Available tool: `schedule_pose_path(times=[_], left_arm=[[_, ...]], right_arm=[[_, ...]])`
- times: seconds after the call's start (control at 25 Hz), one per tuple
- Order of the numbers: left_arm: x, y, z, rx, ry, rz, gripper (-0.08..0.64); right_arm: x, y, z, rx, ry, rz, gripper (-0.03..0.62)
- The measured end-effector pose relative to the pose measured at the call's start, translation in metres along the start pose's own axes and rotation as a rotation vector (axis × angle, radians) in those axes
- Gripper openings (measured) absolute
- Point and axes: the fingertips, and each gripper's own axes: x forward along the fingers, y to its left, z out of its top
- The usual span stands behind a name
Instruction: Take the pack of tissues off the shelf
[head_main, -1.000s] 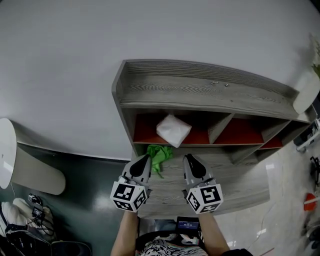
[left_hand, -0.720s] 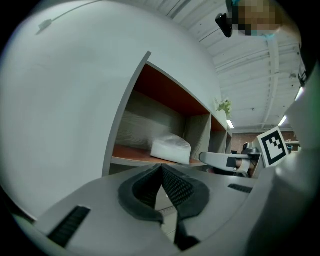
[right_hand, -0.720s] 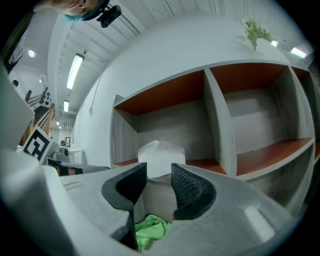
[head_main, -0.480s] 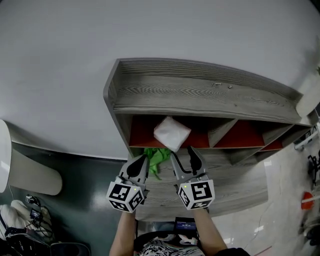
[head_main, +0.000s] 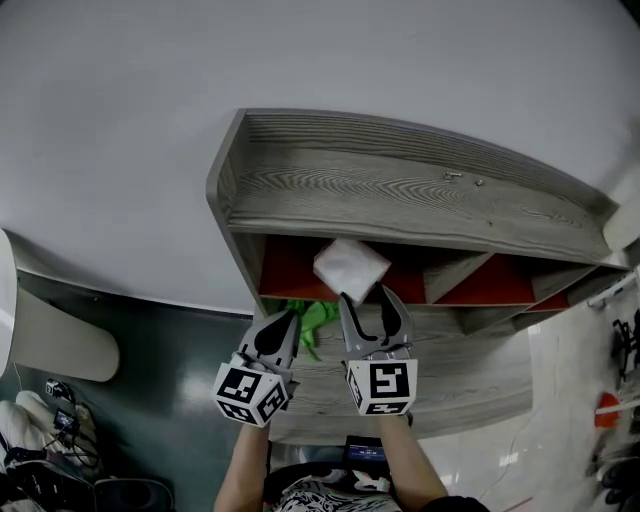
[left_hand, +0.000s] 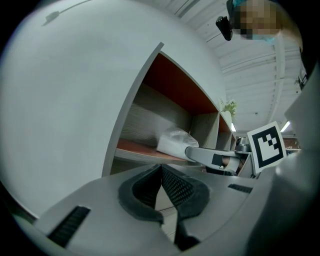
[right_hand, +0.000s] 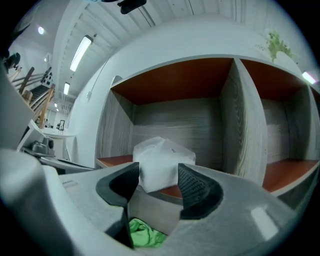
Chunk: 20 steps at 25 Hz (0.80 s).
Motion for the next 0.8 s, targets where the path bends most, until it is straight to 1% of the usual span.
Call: schedule_pose_path(times=[0.08,0.4,0.6,0.8], left_arm=[[0.002,0.001,-0.003,-0.008,0.003,-0.003,0.006],[0.005,0.007,-0.006,0.000,0.009,0.000,0.006],[0.006,0.011,-0.006,-0.002,0.010,0.001,0.006],[0.007,0.010,-0.006,-0.003,0.008,-0.004,0.006]], right_arm=[[0.002,-0.001,-0.001,0.003,-0.002,-0.003,0.228],[0.006,-0.004,-0.002,0.007,-0.005,0.004,0.118],[0.008,-0.006,-0.002,0.048,-0.001,0.022,0.083],[0.008,-0.006,-0.003,0.056,0.001,0.015,0.069]])
